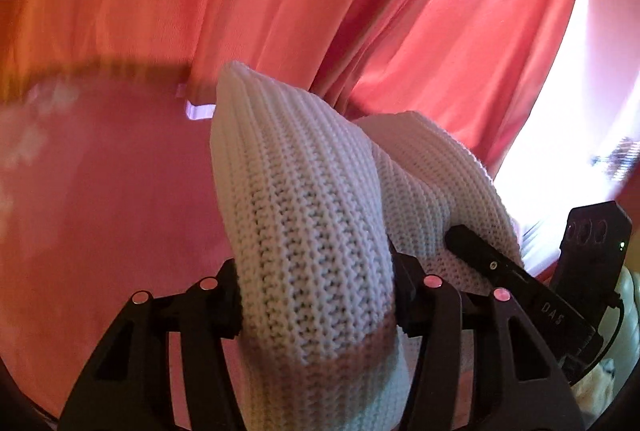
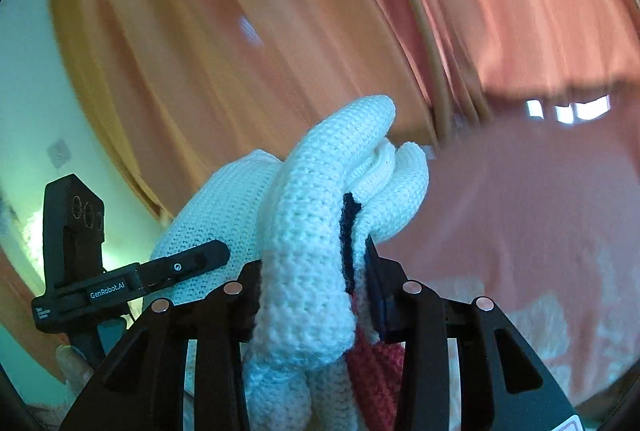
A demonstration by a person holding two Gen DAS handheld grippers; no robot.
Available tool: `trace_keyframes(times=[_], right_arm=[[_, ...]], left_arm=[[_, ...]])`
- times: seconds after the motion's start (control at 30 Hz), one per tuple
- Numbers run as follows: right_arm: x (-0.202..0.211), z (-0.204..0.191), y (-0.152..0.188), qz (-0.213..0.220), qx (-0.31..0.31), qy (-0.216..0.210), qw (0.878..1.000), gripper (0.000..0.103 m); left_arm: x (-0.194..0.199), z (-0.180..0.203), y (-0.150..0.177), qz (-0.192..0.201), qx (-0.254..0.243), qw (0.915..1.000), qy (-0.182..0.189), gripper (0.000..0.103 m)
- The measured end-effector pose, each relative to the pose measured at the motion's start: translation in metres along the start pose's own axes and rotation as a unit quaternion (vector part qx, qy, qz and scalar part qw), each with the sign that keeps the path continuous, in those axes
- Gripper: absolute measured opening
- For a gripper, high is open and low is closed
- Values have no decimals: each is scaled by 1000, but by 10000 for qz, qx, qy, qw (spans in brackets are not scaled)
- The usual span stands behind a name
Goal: Fold small clothes
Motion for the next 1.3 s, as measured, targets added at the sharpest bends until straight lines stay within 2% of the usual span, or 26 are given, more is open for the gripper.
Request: trace_keyframes(times=[0.1,0.2,0.3,0.33,0.4,0.43,0.47,0.5,0.53,0.57,0.6,0.63,0.67,0.73,0.8,0.9,0.93,1.0,1.03,1.1,1.17,1.3], right_arm=[[16,-34,-26,422,206,-223,9986,37],[2,-63,-42,613,553,-314,9961,38],[-52,-76,-46,283,582,-534,9965,40],[-71,-75,-45,158,542,-625,9964,47],[-124,-71,-35,-215,593,-755,9951,50],[-163,-63,-21,-402,682,-626,9949,54],[-189,-55,-10,-622,726,-506,9941,54],[-209,-45,0,-854,741,-292,9932,54],[-231,-31,16,-1194,710,27,9903,47],[-239,-23,27,-1336,631,66,9890,33],[-240,-18,32,-1351,518,-15,9895,28],[-238,-15,35,-1373,364,-85,9898,25],[-237,-19,35,-1416,334,-201,9892,25],[-237,-37,30,-1389,656,-352,9875,26],[-240,-55,28,-1378,921,-426,9853,39],[-249,-74,30,-1472,1008,-698,9815,42],[-250,-82,36,-1528,1167,-753,9785,46],[-256,-93,49,-1677,1430,-655,9732,60],[-262,-94,56,-1719,1565,-489,9714,61],[-271,-85,66,-1810,1574,-219,9706,65],[-280,-69,72,-2001,1291,-57,9712,75],[-317,-46,94,-2644,707,-198,9616,76]], left_arm=[[44,8,-27,391,-327,9987,76,54],[72,-4,-50,676,-540,9962,-52,56],[74,-46,-66,831,-580,9941,-396,57],[70,-58,-67,849,-570,9935,-507,57],[55,-101,-65,815,-489,9921,-817,62],[42,-131,-60,785,-354,9898,-1132,65],[27,-159,-53,740,-157,9869,-1428,70],[15,-187,-44,607,49,9824,-1765,70],[2,-218,-30,277,237,9724,-2303,68],[-5,-238,-19,-84,404,9635,-2644,64],[-9,-249,-12,-354,555,9607,-2697,63],[-9,-253,-8,-414,641,9633,-2573,63],[-5,-252,-7,-330,620,9638,-2572,63],[-3,-246,-9,-193,384,9622,-2690,64],[-4,-239,-13,-152,259,9616,-2726,67],[-13,-229,-16,-156,367,9635,-2648,69],[-13,-233,-15,-167,362,9627,-2677,69],[-15,-242,-18,-167,315,9583,-2835,73],[-14,-245,-19,-167,343,9560,-2908,76],[-7,-254,-21,-96,545,9547,-2925,81],[0,-268,-19,-39,867,9537,-2880,89],[0,-305,2,-303,1671,9488,-2665,89]])
Point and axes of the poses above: each gripper's, at about its wrist camera, not at the fingertips, and x roughly against the way its jaws point, z to its right, y to its underside, the point moved 5 cm from there along -x, roughly the way its jaws point, and after that the axes turned 9 degrees about y, right-handed, at the moved point
